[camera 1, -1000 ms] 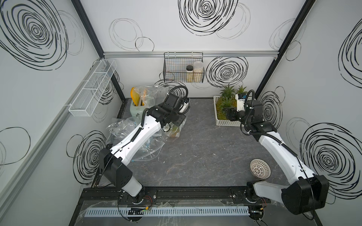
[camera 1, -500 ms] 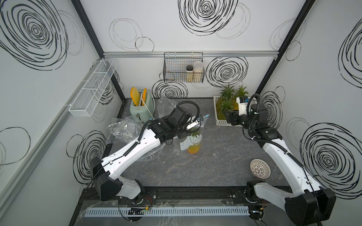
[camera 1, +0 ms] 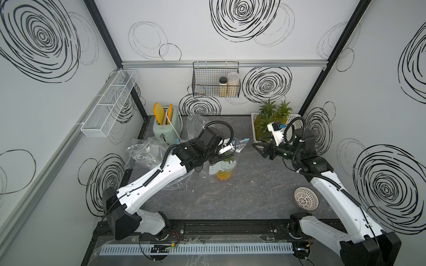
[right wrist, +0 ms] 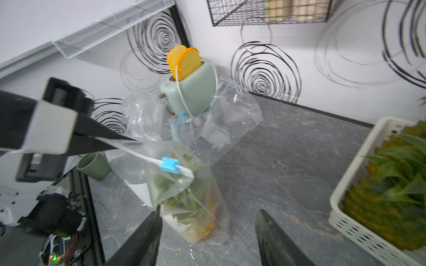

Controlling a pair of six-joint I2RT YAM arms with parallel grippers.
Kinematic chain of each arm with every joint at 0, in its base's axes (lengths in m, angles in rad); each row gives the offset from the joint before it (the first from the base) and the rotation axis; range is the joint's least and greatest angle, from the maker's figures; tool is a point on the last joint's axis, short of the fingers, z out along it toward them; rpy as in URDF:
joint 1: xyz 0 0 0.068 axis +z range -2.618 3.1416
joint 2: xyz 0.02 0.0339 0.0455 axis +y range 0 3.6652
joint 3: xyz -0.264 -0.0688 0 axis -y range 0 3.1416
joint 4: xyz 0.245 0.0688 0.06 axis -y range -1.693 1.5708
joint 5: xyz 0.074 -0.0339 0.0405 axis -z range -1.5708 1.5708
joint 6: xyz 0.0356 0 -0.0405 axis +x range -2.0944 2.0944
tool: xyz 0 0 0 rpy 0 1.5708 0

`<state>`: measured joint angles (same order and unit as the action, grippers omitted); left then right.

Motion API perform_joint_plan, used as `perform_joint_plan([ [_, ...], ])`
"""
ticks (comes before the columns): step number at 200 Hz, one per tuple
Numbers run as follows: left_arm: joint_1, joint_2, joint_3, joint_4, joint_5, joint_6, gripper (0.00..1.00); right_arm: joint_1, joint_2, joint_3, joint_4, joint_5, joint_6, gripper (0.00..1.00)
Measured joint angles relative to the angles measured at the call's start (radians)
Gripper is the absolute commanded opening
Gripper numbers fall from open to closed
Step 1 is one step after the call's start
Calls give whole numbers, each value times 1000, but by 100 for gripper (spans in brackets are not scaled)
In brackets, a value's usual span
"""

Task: Open the zip-top bag and take out the pineapple
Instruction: Adjust the zipper food storage bag at the center of the board, then unzip the zipper on the zipper food storage bag.

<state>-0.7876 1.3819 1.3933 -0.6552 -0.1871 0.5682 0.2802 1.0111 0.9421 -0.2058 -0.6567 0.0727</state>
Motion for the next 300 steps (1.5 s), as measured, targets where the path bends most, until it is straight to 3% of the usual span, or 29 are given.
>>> perform_joint_plan([
  [117, -2, -81, -92, 47, 60, -8, 0, 31, 83, -23, 156, -131, -5, 51],
  [168, -2, -84, -108, 74, 63, -15, 0, 56, 98, -23, 196, -180, 17, 17],
  [211, -2, -88, -115, 83, 58, -18, 0, 57, 98, -24, 214, -200, 25, 0],
  [220, 0, -88, -117, 86, 56, -18, 2, 57, 98, -25, 214, -203, 26, 0],
  [229, 4, -88, -119, 90, 55, -18, 19, 57, 98, -25, 215, -208, 27, 0],
  [263, 30, -84, -99, 92, 85, -43, 56, 62, 83, -38, 224, -228, 32, 0],
  [300, 92, -29, 76, 12, 281, -74, 62, 78, 51, -67, 256, -231, 29, 0],
])
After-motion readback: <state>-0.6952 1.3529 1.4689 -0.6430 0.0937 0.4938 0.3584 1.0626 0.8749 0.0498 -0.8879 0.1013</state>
